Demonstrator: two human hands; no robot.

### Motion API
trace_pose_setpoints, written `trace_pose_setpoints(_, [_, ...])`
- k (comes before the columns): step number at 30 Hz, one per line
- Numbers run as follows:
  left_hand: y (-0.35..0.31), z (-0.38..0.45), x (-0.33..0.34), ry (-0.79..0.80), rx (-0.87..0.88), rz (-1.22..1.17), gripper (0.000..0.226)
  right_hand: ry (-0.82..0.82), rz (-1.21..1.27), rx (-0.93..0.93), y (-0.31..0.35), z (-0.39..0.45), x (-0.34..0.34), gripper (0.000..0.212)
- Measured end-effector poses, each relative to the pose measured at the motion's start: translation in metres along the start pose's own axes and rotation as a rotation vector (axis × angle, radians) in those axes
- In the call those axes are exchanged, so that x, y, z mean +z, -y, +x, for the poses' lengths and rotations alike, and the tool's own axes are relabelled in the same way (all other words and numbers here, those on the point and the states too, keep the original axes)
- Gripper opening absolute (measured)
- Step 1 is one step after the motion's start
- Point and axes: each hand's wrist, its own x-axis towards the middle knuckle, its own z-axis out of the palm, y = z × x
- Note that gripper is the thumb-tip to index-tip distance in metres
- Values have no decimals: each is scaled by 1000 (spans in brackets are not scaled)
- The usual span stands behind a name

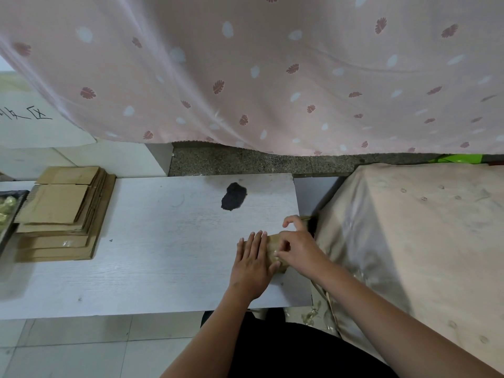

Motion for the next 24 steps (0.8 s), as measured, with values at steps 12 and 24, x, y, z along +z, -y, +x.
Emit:
trace_pose_setpoints(12, [2, 0, 1, -1, 4, -3, 88, 114, -74, 98, -8, -1, 2, 15])
trace_pose_setpoints(24, [5, 0, 4, 4, 14, 1, 87, -73, -45, 281, -27, -20, -46, 19])
